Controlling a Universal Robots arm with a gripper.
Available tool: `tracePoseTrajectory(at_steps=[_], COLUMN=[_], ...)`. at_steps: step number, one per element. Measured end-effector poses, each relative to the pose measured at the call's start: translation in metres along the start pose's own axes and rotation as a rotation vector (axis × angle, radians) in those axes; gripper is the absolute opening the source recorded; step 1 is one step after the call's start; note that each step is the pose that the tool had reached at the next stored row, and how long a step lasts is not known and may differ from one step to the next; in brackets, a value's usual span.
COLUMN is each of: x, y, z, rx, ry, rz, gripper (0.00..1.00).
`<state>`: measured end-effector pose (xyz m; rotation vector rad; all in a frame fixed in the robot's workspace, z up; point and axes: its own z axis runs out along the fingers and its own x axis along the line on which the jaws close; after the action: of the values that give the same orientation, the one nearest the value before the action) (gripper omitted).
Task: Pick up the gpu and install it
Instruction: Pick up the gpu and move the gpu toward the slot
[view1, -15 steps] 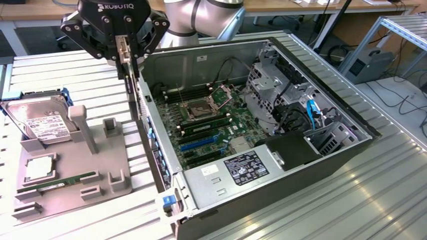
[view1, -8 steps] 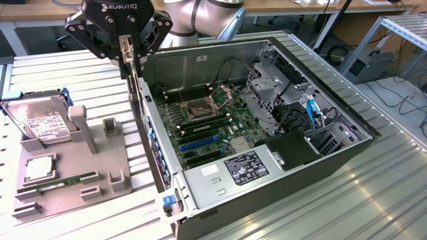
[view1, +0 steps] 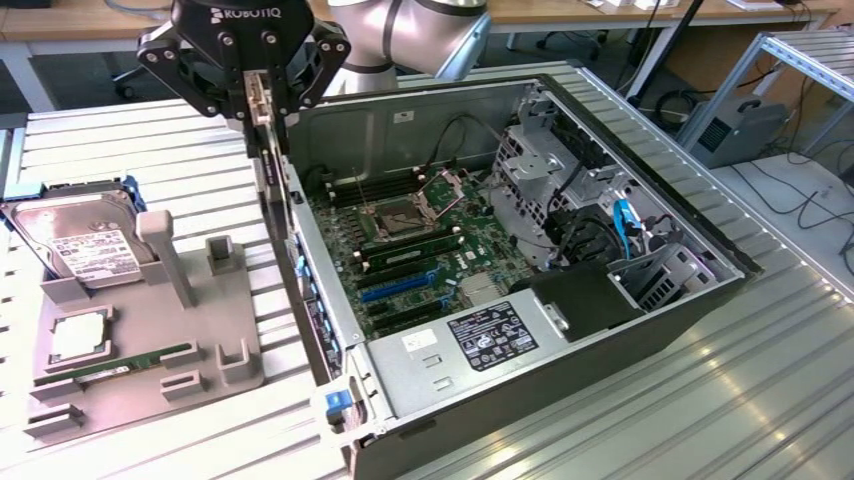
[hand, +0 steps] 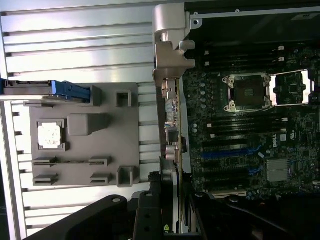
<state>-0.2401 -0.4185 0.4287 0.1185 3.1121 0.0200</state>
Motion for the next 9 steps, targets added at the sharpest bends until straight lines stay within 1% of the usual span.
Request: tracePoseTrajectory(at_steps=[9], x=[-0.004], y=[0.0003], z=[0.0003], rx=[0.0001], ry=[0.0], rz=[0.0], gripper=[0.27])
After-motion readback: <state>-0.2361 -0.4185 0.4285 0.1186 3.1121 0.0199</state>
